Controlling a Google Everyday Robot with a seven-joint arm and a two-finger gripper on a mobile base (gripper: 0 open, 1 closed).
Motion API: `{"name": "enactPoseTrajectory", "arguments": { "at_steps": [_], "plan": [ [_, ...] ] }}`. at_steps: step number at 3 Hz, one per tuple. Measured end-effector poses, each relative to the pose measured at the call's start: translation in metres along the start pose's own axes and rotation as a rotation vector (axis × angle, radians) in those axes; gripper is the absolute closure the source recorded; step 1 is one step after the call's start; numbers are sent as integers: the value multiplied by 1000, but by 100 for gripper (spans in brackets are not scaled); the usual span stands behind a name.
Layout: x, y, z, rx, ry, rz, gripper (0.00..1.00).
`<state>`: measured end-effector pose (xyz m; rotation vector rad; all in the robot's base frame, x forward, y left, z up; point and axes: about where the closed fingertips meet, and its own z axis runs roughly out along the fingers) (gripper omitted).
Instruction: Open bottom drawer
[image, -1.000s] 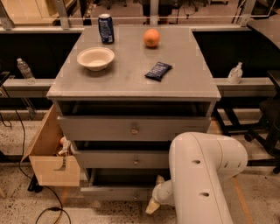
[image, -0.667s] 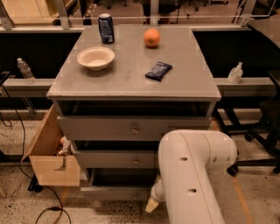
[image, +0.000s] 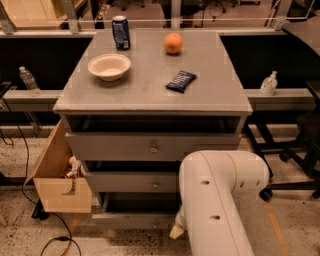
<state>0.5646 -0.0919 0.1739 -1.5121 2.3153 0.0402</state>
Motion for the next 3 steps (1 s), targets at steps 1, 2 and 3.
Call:
{"name": "enactPoseTrajectory", "arguments": {
  "at_steps": [1,2,3],
  "plan": [
    [7,-3,8,-39,-14,24,41],
    [7,-5,11,-59,-16,29,64],
    [8,-5,17,-81,-16,29,88]
  ]
}}
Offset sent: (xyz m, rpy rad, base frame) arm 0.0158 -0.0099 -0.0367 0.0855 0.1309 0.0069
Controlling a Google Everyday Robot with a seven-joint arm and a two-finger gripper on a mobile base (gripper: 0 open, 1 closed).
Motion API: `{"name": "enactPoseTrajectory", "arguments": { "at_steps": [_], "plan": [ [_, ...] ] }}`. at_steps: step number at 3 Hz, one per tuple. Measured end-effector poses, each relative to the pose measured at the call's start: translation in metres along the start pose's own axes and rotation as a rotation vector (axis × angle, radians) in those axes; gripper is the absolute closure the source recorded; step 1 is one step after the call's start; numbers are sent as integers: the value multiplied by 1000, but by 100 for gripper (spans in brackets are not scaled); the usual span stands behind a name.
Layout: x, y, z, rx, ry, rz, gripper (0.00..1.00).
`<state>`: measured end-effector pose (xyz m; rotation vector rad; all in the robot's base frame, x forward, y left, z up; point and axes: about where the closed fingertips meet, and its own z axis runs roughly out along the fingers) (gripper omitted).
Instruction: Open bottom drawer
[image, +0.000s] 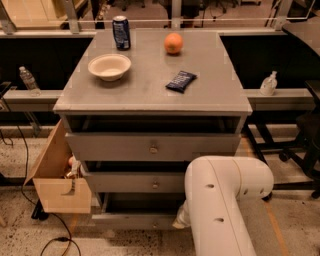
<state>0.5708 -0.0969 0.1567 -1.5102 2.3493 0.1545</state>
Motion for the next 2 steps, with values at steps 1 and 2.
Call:
{"name": "enactPoseTrajectory", "arguments": {
  "at_steps": [1,2],
  "plan": [
    [-2,-1,-6,0,0,0,100],
    [7,12,-8,-13,-6,21,100]
  ]
}}
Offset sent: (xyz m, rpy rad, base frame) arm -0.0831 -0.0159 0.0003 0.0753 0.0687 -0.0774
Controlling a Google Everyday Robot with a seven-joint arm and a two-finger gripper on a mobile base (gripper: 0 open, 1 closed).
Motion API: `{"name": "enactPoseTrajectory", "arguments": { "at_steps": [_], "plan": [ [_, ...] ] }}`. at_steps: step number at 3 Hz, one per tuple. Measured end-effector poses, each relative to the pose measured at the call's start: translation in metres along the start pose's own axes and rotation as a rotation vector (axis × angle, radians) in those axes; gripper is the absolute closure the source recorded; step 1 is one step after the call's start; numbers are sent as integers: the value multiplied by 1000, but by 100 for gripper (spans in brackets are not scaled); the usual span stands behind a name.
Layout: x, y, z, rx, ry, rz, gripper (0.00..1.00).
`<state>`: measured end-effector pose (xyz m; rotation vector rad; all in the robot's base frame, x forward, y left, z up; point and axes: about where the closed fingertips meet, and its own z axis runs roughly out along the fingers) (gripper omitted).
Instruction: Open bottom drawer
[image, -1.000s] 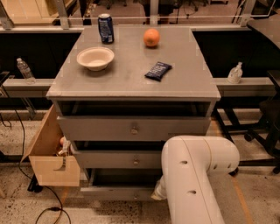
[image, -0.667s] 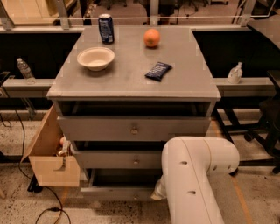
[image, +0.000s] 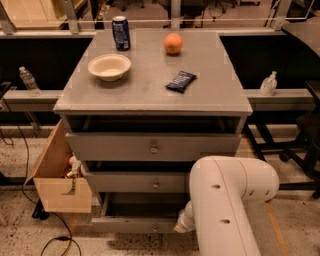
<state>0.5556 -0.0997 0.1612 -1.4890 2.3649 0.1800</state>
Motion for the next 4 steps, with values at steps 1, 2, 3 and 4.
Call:
{"name": "enactPoseTrajectory", "arguments": {
  "at_steps": [1,2,3,4],
  "plan": [
    [-2,-2,-4,0,0,0,100],
    [0,2,-6,1,-3,8,100],
    [6,12,-11,5,-8,30,100],
    [5,12,-11,5,-8,30,100]
  ]
}}
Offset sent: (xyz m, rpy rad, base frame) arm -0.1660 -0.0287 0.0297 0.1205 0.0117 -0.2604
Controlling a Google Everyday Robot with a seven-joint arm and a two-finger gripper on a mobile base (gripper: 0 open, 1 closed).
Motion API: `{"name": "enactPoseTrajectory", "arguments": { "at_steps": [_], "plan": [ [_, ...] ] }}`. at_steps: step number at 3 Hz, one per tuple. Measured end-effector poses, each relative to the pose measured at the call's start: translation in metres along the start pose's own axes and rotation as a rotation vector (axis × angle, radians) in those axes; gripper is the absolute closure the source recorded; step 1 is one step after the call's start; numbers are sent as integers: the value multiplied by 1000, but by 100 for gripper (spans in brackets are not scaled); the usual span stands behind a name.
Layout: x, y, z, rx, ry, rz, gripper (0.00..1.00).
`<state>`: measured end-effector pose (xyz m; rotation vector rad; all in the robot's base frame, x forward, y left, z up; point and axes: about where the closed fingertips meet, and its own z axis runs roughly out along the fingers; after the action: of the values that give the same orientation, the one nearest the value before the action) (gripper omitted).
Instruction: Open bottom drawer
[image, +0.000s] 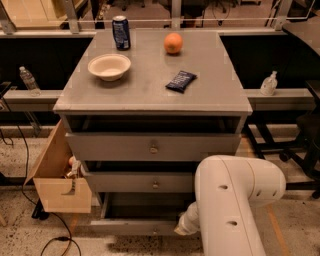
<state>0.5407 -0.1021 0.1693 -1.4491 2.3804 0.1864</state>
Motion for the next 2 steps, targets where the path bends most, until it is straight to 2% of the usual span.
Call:
{"name": "enactPoseTrajectory", "arguments": {
  "at_steps": [1,2],
  "plan": [
    [8,14,-6,8,-8,34,100],
    [7,13,-8,8,-8,34,100]
  ]
}}
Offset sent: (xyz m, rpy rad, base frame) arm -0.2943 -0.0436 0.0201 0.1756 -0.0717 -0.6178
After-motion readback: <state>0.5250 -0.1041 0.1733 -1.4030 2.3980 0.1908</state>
